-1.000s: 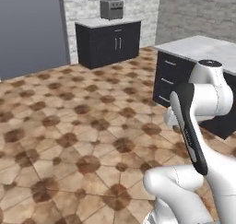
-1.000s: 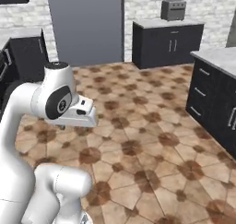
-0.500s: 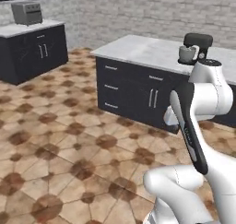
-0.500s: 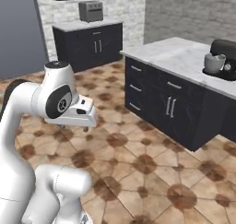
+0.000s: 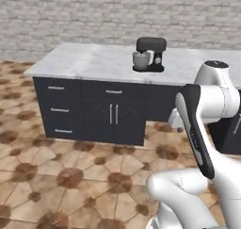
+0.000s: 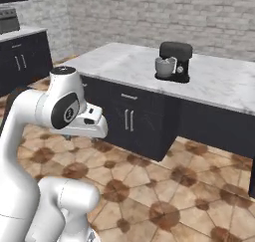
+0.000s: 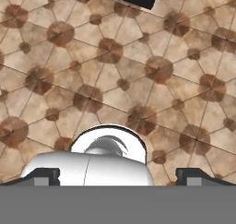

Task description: Navigate to the stand mixer.

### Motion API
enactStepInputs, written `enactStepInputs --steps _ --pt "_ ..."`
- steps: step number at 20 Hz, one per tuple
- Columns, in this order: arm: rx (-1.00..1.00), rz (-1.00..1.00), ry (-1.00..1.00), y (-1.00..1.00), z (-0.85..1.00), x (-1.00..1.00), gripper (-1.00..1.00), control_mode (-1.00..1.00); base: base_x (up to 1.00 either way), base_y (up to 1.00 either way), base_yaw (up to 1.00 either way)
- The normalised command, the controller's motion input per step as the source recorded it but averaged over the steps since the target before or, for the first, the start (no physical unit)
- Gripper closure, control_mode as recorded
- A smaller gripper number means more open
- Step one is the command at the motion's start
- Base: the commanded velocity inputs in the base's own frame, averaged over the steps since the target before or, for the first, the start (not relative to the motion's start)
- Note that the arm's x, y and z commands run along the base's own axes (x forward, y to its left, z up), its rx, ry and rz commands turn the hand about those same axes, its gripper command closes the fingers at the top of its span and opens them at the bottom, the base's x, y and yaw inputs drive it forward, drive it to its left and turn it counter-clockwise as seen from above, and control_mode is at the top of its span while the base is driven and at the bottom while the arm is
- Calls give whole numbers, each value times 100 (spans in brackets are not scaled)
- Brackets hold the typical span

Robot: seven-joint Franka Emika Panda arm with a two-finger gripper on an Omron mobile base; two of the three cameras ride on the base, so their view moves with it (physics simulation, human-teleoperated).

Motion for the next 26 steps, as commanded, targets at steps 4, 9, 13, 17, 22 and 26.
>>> enactStepInputs --steps 4,9,13,17,22,26 --pt "0 0 0 0 0 0 -100 100 100 96 -47" --pt "0 0 0 0 0 0 -100 100 100 57 -33" --pt "0 0 0 0 0 0 -100 100 100 4 -31" --pt "0 0 0 0 0 0 -100 100 100 3 -31" --pt "0 0 0 0 0 0 -100 100 100 25 -37" --pt "0 0 0 0 0 0 -100 100 100 35 -28"
